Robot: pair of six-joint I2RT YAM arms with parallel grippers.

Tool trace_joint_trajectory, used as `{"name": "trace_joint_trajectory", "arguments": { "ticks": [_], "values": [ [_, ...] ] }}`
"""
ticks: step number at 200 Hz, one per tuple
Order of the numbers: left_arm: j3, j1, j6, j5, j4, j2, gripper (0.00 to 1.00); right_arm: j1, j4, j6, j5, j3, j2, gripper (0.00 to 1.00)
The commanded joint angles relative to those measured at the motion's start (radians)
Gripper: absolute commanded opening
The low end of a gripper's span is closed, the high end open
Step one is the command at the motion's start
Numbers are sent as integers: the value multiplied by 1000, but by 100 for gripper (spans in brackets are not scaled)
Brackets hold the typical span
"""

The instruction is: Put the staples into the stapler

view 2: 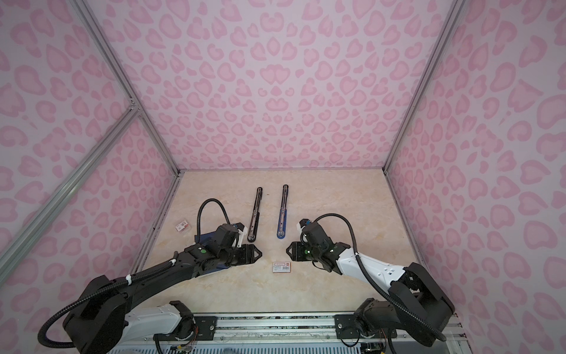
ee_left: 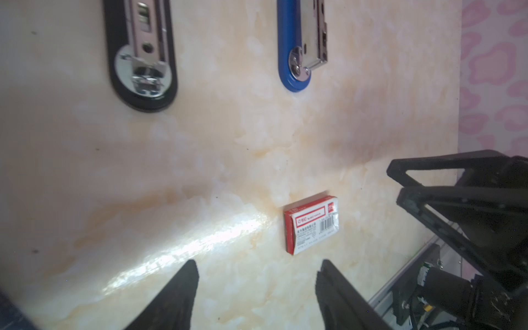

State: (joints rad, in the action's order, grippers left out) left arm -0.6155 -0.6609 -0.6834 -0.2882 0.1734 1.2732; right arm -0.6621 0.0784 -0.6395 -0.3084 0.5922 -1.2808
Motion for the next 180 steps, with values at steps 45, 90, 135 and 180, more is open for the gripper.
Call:
{"name": "trace_joint_trajectory", "arguments": {
  "ticks": [45, 90, 135, 180],
  "values": [
    [-43, -70, 22, -171, -134, 162, 51, 66, 97, -43, 79, -144, 199, 53],
    [-98, -80, 33, -228, -143, 274, 42, 67, 36, -75, 93, -207, 242, 53],
    [-137, -80, 45, -238, -103, 363, 32, 68, 37, -70, 79, -187, 211, 52],
    [-160, -80, 56, -244, -101, 407, 21, 67, 33, -69, 74, -180, 196, 52]
  ]
}}
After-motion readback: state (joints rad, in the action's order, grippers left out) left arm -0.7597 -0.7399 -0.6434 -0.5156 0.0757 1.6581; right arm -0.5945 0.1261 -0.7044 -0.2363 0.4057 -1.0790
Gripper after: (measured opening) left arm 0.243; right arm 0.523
